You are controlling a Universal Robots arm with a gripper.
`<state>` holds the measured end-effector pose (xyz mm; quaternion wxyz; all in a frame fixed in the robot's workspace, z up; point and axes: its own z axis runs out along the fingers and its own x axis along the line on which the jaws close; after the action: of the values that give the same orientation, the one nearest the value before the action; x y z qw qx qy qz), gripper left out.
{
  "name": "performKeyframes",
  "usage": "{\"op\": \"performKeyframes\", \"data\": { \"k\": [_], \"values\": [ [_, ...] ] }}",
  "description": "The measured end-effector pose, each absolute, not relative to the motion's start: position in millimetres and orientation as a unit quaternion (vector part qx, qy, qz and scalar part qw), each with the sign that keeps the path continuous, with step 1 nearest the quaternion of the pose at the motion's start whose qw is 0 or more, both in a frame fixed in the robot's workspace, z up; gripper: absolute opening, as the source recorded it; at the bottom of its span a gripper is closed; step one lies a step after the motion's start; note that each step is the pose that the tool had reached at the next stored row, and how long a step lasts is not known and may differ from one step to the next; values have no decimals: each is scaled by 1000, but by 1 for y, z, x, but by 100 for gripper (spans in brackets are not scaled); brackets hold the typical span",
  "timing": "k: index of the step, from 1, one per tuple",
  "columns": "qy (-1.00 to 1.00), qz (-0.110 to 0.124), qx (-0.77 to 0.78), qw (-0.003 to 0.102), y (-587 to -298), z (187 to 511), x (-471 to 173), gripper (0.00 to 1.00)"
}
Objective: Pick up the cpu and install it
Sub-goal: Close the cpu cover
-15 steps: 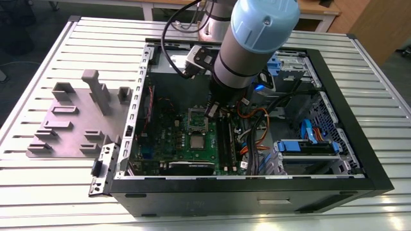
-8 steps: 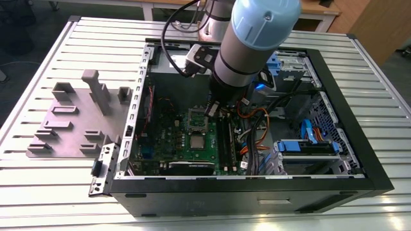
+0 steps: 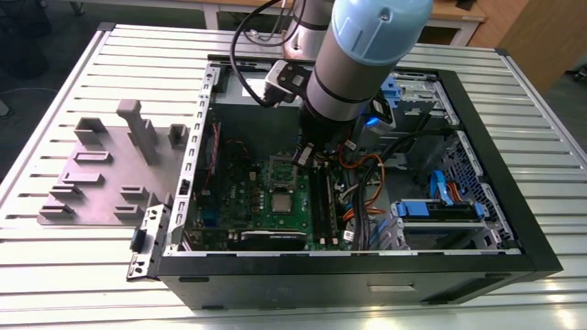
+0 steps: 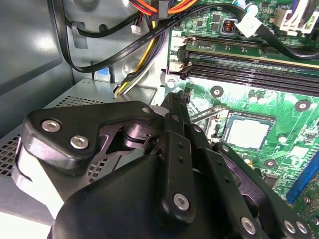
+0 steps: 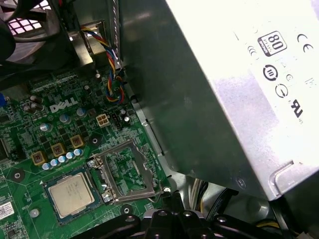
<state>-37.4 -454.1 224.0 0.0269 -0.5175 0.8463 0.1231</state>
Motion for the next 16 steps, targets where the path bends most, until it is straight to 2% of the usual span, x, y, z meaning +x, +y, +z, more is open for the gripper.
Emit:
{"op": "performKeyframes", "data": {
  "k": [8,16],
  "values": [
    [846,122,-518,26,-455,225,-37,11],
    [848,112,-518,20,-455,230,-37,11]
  ]
}}
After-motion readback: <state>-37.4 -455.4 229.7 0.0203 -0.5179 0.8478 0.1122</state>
